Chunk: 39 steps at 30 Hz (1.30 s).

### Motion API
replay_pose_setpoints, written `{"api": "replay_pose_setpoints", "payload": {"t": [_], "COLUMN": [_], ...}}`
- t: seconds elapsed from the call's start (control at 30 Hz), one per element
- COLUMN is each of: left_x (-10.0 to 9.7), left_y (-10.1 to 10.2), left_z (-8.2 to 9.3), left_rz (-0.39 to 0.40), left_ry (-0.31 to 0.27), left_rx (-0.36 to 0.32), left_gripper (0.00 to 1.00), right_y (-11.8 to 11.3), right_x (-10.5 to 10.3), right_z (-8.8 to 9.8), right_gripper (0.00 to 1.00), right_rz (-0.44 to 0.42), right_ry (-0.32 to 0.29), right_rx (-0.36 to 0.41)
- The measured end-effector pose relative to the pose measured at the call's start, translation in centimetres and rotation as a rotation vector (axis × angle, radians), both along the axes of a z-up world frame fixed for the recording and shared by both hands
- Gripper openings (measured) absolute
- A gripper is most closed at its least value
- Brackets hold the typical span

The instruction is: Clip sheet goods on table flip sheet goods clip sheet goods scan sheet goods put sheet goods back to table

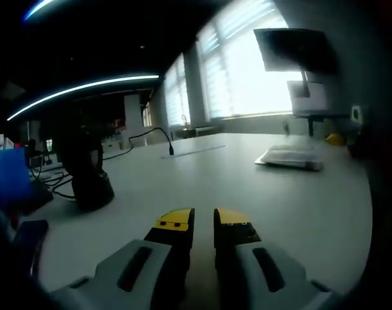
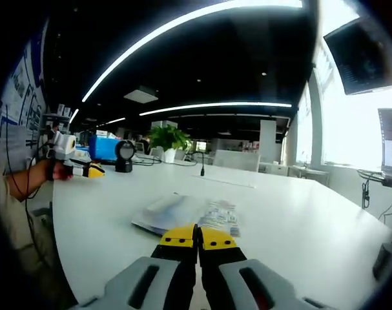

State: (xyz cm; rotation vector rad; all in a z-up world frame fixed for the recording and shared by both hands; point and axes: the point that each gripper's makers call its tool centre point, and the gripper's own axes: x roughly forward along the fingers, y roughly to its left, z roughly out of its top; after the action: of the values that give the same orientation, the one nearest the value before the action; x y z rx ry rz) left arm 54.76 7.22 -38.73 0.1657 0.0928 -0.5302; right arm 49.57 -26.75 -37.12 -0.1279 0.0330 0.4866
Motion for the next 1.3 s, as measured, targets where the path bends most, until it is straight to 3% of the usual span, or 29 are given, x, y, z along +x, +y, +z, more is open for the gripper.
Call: {"api": "replay_pose_setpoints", "payload": {"t": [0.17,0.33,0.7,1.07,1.3], "left_x": [0.0,0.0,0.0,0.5,0.5], "left_y": [0.0,-0.1,0.0,0.7,0.7], "left_z": [-0.1,-0.1,-0.1,-0.3,-0.4], "left_rz": [-0.002,-0.001,-0.003,-0.007,-0.012], "left_ry": [0.001,0.001,-0.004,-0.007,-0.008], "left_rx": [0.003,0.007,0.010,0.011,0.013], "left_gripper": [0.04,0.04,0.04,0.04,0.04], "right_y": [-1.5,-2.7,-3.5,-3.0,-2.1], "right_x": [0.8,1.8,4.0,5.5,6.7], "right_z": [0.0,-0.6,-0.7,0.4,0.8], "right_gripper": [0.00,0.01,0.11,0.11,0.12], "right_rz": [-0.077,-0.164,-0.180,-0.170,-0.144], "right_ry": [0.037,0.065,0.101,0.136,0.151], "right_rx": [0.061,0.010,0.015,0.003,-0.081]}}
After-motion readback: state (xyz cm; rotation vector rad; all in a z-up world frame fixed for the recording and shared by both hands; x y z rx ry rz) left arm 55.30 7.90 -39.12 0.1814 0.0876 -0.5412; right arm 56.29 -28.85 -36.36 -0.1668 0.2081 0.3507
